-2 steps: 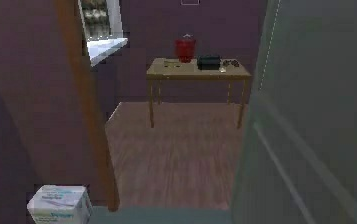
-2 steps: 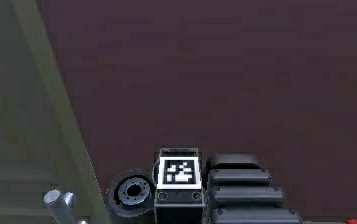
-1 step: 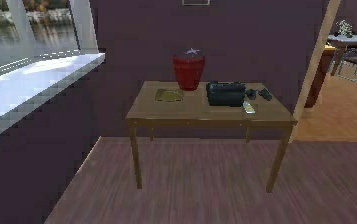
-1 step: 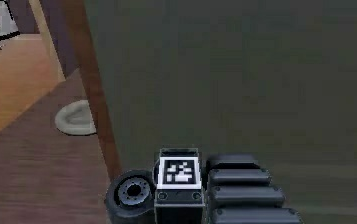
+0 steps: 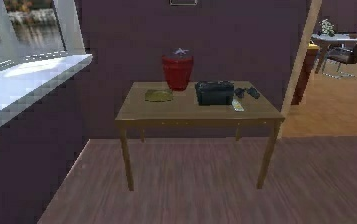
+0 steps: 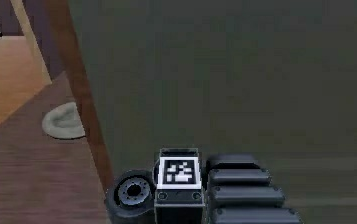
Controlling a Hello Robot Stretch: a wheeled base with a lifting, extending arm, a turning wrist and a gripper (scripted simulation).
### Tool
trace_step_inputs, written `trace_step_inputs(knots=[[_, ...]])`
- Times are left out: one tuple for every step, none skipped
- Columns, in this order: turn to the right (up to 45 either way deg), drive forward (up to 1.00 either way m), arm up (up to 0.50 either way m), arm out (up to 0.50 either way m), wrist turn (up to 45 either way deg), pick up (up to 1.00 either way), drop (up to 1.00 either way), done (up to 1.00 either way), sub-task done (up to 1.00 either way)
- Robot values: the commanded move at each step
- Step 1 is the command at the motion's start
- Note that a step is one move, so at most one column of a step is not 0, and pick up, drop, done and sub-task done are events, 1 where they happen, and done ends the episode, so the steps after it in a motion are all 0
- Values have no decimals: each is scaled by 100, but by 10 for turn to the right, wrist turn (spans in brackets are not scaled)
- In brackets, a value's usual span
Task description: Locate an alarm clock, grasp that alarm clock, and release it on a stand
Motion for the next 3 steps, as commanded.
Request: trace_step_inputs(knots=[[0,20,0,0,0,0,0,0,0],[0,30,0,0,0,0,0,0,0],[450,0,0,0,0,0,0,0,0]])
